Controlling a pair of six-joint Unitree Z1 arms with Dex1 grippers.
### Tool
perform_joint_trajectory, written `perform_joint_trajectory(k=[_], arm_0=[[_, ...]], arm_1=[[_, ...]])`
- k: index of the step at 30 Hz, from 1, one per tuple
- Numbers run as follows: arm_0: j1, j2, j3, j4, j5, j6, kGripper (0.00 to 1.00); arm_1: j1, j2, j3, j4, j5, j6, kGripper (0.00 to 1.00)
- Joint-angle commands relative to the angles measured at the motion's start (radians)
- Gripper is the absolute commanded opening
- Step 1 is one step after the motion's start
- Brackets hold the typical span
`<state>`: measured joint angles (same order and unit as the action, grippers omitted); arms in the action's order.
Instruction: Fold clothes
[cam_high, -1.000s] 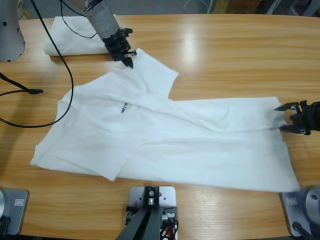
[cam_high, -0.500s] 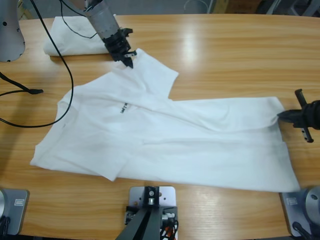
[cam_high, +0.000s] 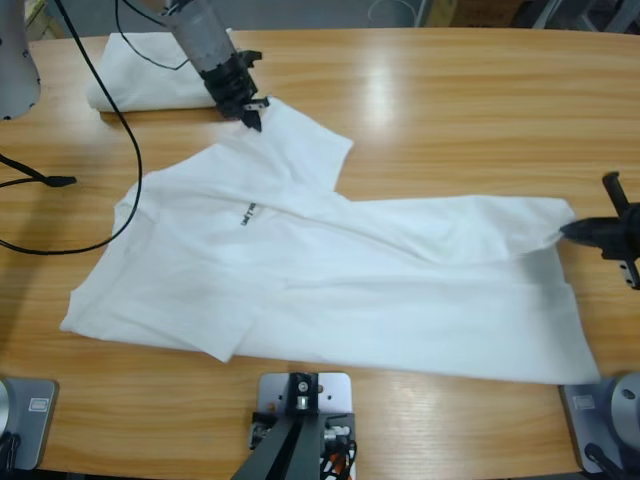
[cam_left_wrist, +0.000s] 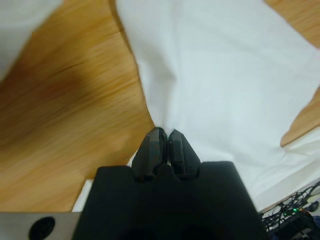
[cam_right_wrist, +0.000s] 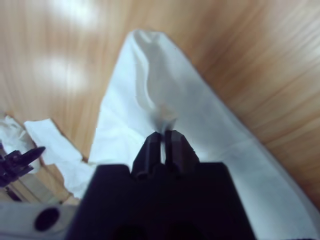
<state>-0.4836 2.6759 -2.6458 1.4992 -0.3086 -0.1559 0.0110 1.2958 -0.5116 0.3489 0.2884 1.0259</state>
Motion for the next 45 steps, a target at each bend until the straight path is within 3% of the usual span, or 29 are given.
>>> perform_joint_trajectory(k=[1,7,17,24,29,38,45], arm_0=[[0.025,-0.169,-0.557,0.163,0.017,0.018,0.000],[0.024,-0.306,-0.376,0.165,-0.007,0.033,0.000],[-0.051,-0.534,0.152,0.161,-0.006,0.091,0.000],[-0.057,-0.555,0.344,0.150,-0.001,0.144,0.000],[-0.044,-0.589,0.385,0.148,0.006,0.147,0.000],[-0.030,-0.680,0.571,0.129,-0.008,0.157,0.000],[-0.035,-0.810,0.830,0.041,-0.050,0.147,0.000]], arm_1=[[0.017,0.015,-0.030,0.044,0.059,0.000,0.000],[0.020,0.004,-0.050,0.081,0.079,-0.016,0.000],[0.031,-0.016,-0.053,0.106,0.106,-0.030,0.000],[0.032,-0.034,-0.052,0.108,0.106,-0.032,0.000],[0.032,-0.089,-0.052,0.155,0.107,-0.033,0.000],[0.038,-0.135,-0.039,0.216,0.144,-0.035,0.000],[0.038,-0.234,-0.042,0.341,0.141,-0.036,0.000]])
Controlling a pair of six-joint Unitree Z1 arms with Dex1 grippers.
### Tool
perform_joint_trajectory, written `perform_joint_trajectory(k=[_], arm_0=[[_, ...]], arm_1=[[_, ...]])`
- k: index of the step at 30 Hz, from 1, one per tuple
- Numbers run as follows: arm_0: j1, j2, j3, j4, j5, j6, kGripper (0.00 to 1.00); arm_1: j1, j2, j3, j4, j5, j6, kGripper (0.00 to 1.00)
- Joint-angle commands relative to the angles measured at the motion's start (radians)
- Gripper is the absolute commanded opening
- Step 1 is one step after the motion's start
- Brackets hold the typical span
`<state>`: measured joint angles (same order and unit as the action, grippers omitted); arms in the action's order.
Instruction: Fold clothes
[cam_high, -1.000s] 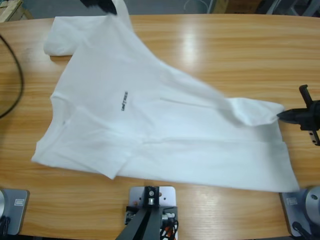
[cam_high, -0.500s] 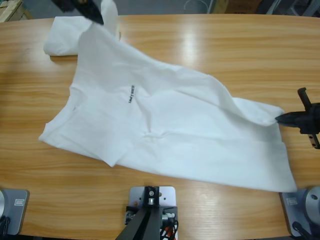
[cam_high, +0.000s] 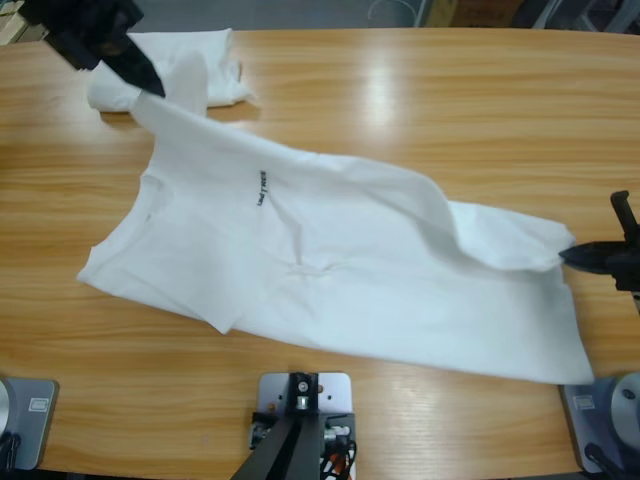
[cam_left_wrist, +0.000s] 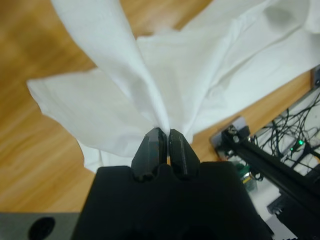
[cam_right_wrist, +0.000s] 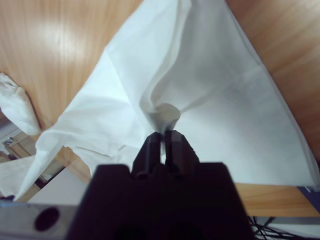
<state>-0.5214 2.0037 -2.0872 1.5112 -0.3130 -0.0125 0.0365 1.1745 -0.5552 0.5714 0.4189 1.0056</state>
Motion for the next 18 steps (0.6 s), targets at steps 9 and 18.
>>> perform_joint_trajectory(k=[9,18], arm_0=[[0.001,-0.201,0.500,-0.097,-0.063,-0.010,0.000],[-0.001,-0.145,0.535,-0.129,-0.089,-0.012,0.000]], arm_1=[[0.014,-0.100,-0.002,0.161,0.017,-0.024,0.000],[0.014,-0.047,-0.009,0.161,-0.026,-0.034,0.000]])
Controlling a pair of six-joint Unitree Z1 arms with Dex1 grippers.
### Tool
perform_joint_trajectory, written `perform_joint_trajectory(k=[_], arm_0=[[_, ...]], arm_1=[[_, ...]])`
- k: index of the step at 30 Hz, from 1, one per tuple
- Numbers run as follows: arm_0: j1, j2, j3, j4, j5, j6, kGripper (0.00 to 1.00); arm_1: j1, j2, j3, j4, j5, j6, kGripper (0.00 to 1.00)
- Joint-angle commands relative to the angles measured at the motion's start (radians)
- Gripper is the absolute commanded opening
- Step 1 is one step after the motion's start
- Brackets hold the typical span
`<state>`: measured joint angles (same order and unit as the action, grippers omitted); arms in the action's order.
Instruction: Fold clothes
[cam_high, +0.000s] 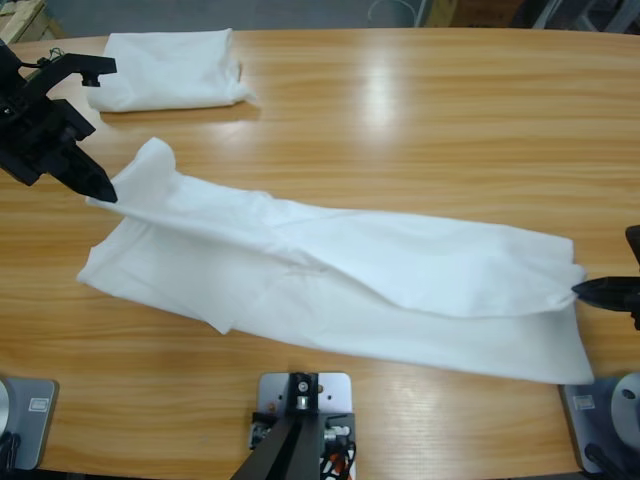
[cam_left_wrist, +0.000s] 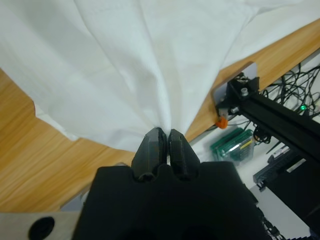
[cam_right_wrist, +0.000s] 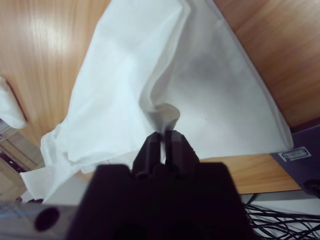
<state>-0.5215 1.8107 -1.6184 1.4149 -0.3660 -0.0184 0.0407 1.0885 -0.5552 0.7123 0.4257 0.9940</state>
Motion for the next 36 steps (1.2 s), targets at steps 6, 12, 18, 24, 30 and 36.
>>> perform_joint_trajectory(k=[6,12,18,24,30,36], arm_0=[[-0.001,0.049,0.088,-0.037,-0.045,-0.006,0.000],[-0.002,0.052,0.089,-0.044,-0.049,-0.006,0.000],[-0.007,0.054,0.098,-0.048,-0.068,-0.006,0.000],[-0.014,0.053,0.107,-0.048,-0.069,-0.006,0.000],[-0.040,0.053,0.198,-0.113,-0.067,-0.024,0.000],[-0.038,0.054,0.263,-0.140,-0.032,-0.060,0.000]], arm_1=[[0.009,0.035,-0.072,0.145,-0.074,-0.030,0.000],[0.005,0.057,-0.142,0.228,-0.142,-0.107,0.000],[0.005,0.049,-0.141,0.208,-0.136,-0.092,1.000],[0.005,0.045,-0.143,0.212,-0.138,-0.083,1.000],[0.005,0.039,-0.142,0.198,-0.136,-0.083,1.000],[0.005,0.025,-0.142,0.197,-0.134,-0.083,1.000]])
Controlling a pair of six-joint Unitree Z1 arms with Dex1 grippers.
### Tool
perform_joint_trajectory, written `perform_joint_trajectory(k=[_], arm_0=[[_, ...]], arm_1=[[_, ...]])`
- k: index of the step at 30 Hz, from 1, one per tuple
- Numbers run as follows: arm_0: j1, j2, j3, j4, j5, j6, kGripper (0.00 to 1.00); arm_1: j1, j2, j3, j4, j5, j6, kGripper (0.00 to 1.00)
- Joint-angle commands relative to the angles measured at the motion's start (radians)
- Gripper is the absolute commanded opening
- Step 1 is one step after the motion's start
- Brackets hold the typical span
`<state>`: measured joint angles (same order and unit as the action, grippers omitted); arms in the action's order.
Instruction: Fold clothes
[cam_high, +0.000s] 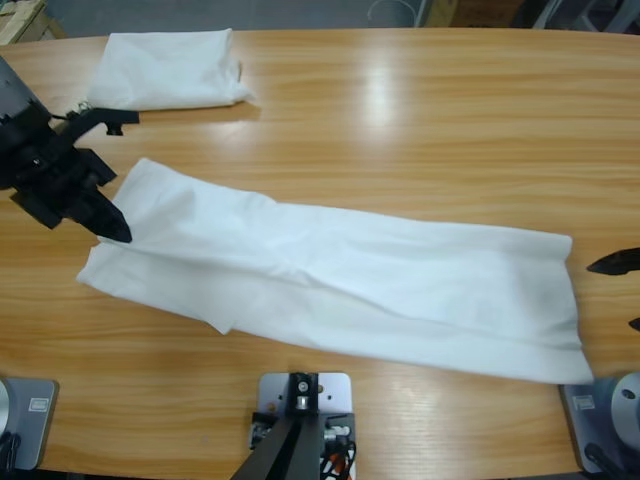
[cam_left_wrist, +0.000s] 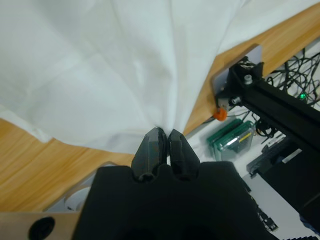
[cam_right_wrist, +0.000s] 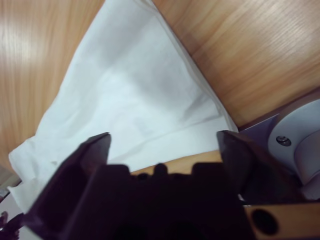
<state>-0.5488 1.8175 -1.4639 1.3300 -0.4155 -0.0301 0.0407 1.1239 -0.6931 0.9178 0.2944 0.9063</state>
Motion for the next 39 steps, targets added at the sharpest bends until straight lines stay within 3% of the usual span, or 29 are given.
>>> perform_joint_trajectory(k=[1,9,10,13,14,20,22,25,29,34,39], arm_0=[[-0.011,0.051,0.115,-0.059,0.028,-0.052,0.000],[-0.008,0.056,0.147,-0.057,0.134,-0.137,0.000],[-0.008,0.057,0.158,-0.056,0.154,-0.153,0.101],[-0.008,0.057,0.172,-0.056,0.183,-0.164,0.850],[-0.008,0.057,0.173,-0.055,0.185,-0.169,0.913],[-0.008,0.038,0.175,-0.043,0.172,-0.177,0.903],[-0.008,0.051,0.172,-0.050,0.172,-0.175,0.770],[-0.008,0.062,0.143,-0.114,0.166,-0.153,0.724],[-0.008,0.158,0.032,-0.147,0.165,0.080,0.750],[0.059,0.287,-0.055,-0.143,-0.090,0.266,0.727],[0.056,0.360,-0.089,-0.149,-0.174,0.282,0.724]], arm_1=[[0.005,-0.010,-0.005,-0.008,-0.003,0.005,1.000],[0.005,-0.009,-0.002,-0.019,0.000,0.003,1.000],[0.005,-0.009,-0.002,-0.019,0.000,0.002,1.000],[0.005,-0.011,0.000,-0.020,0.000,0.002,1.000],[0.005,-0.010,0.000,-0.021,0.000,0.002,1.000],[0.005,-0.006,0.004,-0.040,0.000,0.002,1.000],[0.005,-0.008,0.006,-0.043,0.000,0.001,1.000],[0.005,-0.015,0.009,-0.046,0.003,0.000,1.000],[0.005,-0.033,0.016,-0.055,0.004,-0.003,1.000],[0.005,-0.048,0.022,-0.061,0.005,-0.010,1.000],[0.005,-0.056,0.030,-0.073,0.004,-0.017,1.000]])
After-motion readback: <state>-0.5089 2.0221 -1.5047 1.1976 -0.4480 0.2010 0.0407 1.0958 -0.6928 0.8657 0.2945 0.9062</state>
